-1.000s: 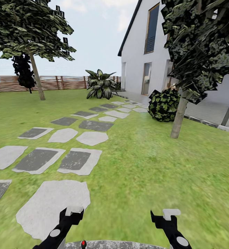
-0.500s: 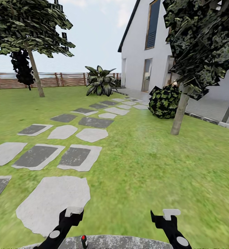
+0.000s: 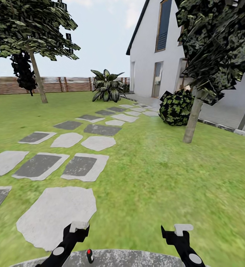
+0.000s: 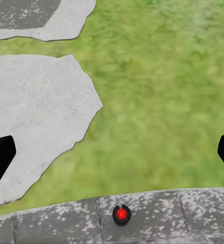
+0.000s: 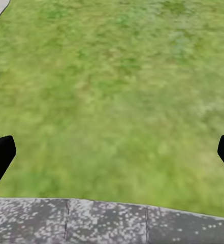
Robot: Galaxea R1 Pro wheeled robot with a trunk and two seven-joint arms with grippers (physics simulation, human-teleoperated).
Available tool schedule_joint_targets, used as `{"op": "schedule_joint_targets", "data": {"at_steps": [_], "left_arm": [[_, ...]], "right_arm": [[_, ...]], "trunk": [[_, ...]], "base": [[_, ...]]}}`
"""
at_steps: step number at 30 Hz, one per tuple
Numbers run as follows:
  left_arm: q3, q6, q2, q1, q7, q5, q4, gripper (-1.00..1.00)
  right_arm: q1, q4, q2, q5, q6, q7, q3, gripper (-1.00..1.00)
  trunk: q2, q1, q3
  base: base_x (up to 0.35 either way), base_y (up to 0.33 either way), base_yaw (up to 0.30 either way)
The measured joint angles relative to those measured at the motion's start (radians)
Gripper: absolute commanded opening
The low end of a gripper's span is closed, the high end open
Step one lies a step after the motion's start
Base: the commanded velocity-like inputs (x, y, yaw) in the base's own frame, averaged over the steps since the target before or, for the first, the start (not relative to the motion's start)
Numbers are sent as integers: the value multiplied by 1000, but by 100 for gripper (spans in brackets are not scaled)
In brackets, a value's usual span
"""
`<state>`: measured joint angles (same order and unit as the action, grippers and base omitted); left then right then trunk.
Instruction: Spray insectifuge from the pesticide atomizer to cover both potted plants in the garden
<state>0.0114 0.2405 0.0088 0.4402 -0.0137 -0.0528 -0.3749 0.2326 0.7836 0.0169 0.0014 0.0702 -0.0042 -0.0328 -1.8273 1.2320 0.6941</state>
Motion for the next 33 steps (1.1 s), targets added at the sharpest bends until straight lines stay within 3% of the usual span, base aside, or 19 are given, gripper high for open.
{"op": "schedule_joint_targets", "data": {"at_steps": [33], "left_arm": [[0,0,0,1,0,0,0,100]], "right_arm": [[0,1,0,0,-1,0,1,100]], "trunk": [[-231,127,105]], "base": [[0,0,0]]}}
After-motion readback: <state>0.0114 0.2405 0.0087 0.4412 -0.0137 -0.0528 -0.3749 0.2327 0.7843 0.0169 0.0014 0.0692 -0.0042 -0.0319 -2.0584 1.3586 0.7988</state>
